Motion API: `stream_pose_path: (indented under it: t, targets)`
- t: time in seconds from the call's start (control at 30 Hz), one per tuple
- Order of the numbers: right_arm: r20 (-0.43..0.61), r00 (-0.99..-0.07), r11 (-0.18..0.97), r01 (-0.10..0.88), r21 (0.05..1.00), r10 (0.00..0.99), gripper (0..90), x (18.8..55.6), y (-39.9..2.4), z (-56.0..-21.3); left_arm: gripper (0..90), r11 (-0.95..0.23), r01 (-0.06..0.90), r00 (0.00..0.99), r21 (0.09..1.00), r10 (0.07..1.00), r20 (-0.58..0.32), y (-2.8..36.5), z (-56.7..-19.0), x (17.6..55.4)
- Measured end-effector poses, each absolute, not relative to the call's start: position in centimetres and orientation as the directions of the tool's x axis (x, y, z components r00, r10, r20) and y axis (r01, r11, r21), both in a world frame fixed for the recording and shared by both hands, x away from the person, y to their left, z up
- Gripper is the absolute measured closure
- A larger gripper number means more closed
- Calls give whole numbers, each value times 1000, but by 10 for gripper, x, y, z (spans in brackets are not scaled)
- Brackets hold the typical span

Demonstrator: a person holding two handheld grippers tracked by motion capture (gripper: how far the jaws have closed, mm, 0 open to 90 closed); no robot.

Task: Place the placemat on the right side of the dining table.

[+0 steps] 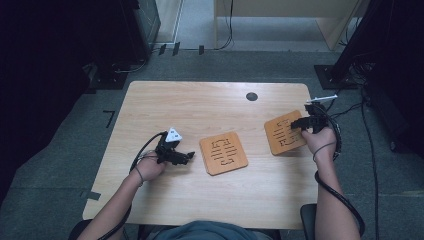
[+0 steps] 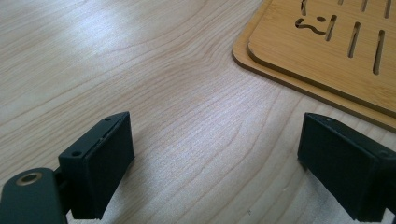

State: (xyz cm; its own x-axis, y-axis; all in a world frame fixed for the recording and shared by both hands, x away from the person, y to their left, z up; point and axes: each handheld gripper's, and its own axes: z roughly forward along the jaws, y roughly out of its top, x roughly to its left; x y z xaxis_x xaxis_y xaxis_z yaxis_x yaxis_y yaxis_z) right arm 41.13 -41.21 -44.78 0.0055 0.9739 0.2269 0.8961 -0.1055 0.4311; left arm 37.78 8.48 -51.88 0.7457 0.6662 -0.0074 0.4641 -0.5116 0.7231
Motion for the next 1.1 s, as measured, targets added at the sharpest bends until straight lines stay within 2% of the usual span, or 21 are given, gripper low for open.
stream_pose_path:
  t: [1.1]
  targets:
    - [258, 42, -143, 910, 388, 965, 485, 418, -423, -470, 96, -510, 466, 743, 723, 669, -7, 84, -519, 378]
